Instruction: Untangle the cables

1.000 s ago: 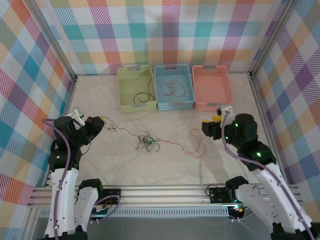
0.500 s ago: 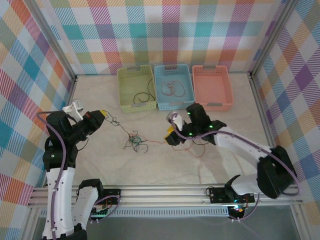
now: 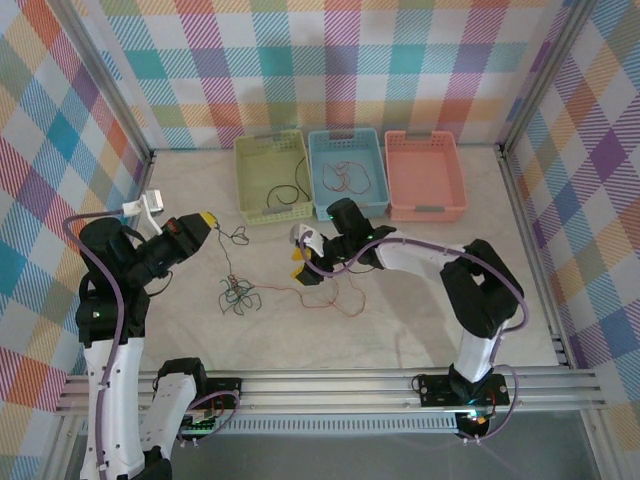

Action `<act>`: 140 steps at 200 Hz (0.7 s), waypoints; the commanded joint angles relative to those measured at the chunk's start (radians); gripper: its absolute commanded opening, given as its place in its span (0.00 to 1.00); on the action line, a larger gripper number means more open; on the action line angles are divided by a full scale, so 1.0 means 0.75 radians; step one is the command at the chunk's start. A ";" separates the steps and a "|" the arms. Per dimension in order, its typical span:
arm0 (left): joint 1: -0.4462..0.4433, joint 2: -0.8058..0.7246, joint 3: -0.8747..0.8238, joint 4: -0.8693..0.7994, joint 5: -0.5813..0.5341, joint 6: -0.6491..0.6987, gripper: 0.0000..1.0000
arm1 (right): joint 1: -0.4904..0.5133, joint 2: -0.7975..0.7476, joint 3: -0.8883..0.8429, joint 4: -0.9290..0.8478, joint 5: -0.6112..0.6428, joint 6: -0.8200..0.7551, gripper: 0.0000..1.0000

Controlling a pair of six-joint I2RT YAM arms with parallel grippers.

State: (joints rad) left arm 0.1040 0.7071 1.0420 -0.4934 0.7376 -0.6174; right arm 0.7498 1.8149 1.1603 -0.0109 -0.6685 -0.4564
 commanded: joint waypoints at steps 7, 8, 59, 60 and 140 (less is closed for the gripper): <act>-0.036 0.014 0.043 0.057 0.072 -0.028 0.00 | 0.057 0.092 0.101 0.117 -0.088 -0.077 0.58; -0.037 0.014 0.044 0.056 0.072 -0.028 0.00 | 0.058 0.096 0.105 0.120 -0.089 -0.076 0.58; -0.080 0.040 0.057 0.106 0.080 -0.029 0.00 | 0.116 0.230 0.187 0.294 -0.076 -0.014 0.55; -0.080 0.040 0.058 0.106 0.080 -0.031 0.00 | 0.117 0.233 0.189 0.295 -0.074 -0.016 0.55; -0.145 0.095 0.177 0.122 0.083 -0.044 0.00 | 0.127 0.342 0.191 0.394 -0.037 -0.083 0.59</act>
State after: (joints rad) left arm 0.0093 0.7765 1.1095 -0.4416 0.7700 -0.6365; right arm 0.8394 2.0335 1.2858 0.2470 -0.6872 -0.4740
